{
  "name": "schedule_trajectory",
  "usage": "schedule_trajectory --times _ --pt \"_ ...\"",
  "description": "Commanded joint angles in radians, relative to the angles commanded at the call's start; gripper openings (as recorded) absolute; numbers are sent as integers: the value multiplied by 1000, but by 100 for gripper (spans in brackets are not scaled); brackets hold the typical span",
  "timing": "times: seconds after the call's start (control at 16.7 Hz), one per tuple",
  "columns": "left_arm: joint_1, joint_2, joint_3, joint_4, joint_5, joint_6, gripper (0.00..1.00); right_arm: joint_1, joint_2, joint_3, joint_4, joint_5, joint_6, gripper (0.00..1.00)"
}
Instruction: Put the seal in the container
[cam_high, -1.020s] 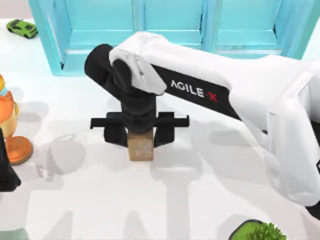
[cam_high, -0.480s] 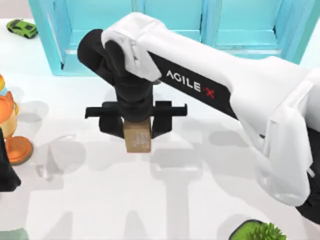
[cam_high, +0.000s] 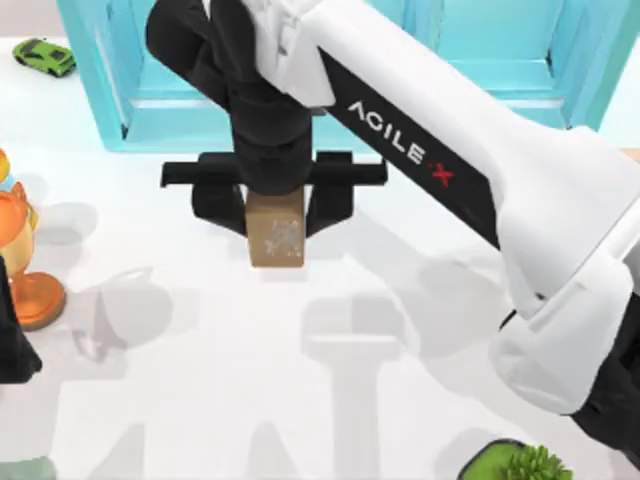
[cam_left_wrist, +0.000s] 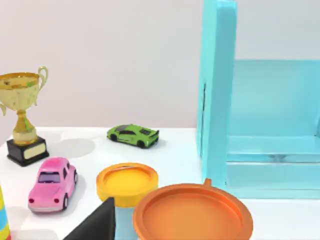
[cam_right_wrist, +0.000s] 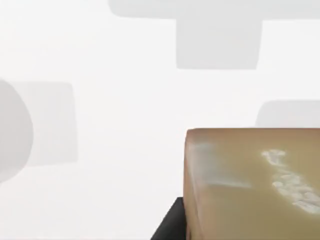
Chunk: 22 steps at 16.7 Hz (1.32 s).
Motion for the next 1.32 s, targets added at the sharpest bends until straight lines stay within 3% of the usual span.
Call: schedule_trajectory --times 0.42,0.66,1.14,1.32 --pt "0 0 0 0 0 0 100 1 0 24 -21 -1 0 0" --pt "0 0 0 0 0 0 100 -83 -89 -79 34 -13 -97 0" --pt "0 0 0 0 0 0 100 -594 -488 -578 257 -35 -411 0" --pt "0 0 0 0 0 0 100 -767 -627 -830 310 -26 -598 0"
